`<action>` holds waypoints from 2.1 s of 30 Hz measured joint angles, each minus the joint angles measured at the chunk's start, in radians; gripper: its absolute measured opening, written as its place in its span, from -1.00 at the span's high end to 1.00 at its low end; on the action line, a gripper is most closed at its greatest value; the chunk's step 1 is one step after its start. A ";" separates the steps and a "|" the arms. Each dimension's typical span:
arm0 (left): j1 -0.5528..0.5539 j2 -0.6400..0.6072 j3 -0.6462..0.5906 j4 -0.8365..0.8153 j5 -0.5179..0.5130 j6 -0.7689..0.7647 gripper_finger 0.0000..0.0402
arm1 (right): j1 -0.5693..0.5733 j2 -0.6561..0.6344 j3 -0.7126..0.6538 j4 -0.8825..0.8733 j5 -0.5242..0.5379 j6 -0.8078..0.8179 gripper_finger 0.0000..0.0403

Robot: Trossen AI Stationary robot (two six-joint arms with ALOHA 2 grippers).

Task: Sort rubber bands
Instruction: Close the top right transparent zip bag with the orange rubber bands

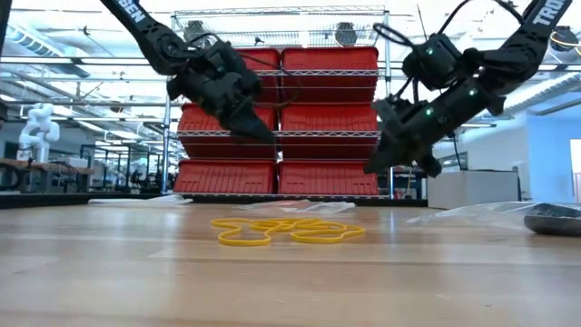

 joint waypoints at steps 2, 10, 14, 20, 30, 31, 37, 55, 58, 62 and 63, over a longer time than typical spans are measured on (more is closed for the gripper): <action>0.025 0.000 -0.020 0.019 0.074 0.001 0.80 | -0.004 0.040 0.006 -0.001 -0.007 0.013 0.94; 0.085 0.000 -0.084 0.063 0.187 -0.006 0.96 | -0.037 0.285 0.181 -0.105 -0.062 0.018 0.99; 0.091 0.000 -0.104 0.075 0.188 -0.004 0.98 | -0.093 0.382 0.302 -0.163 -0.110 -0.032 1.00; 0.101 0.000 -0.137 0.162 0.187 -0.007 0.97 | -0.163 0.333 0.453 -0.195 -0.103 -0.239 0.93; 0.166 0.000 -0.140 0.270 0.188 -0.036 0.97 | -0.095 0.334 0.493 -0.407 -0.232 -0.008 0.43; 0.172 0.000 -0.140 0.282 0.189 -0.046 0.97 | -0.075 0.348 0.492 -0.392 -0.209 0.025 0.36; 0.208 0.000 -0.140 0.296 0.235 -0.067 0.97 | -0.018 0.407 0.493 -0.380 -0.014 0.249 -0.01; 0.254 0.000 -0.140 0.443 0.240 -0.176 0.97 | -0.010 0.498 0.493 -0.204 0.120 0.048 0.94; 0.260 0.000 -0.140 0.463 0.240 -0.199 0.97 | -0.015 0.459 0.493 -0.206 0.125 -0.105 0.94; 0.256 0.000 -0.140 0.462 0.240 -0.216 0.97 | -0.017 0.365 0.493 -0.239 0.109 -0.328 0.99; 0.252 0.000 -0.140 0.462 0.240 -0.216 0.97 | -0.017 0.337 0.493 -0.253 0.108 -0.374 0.99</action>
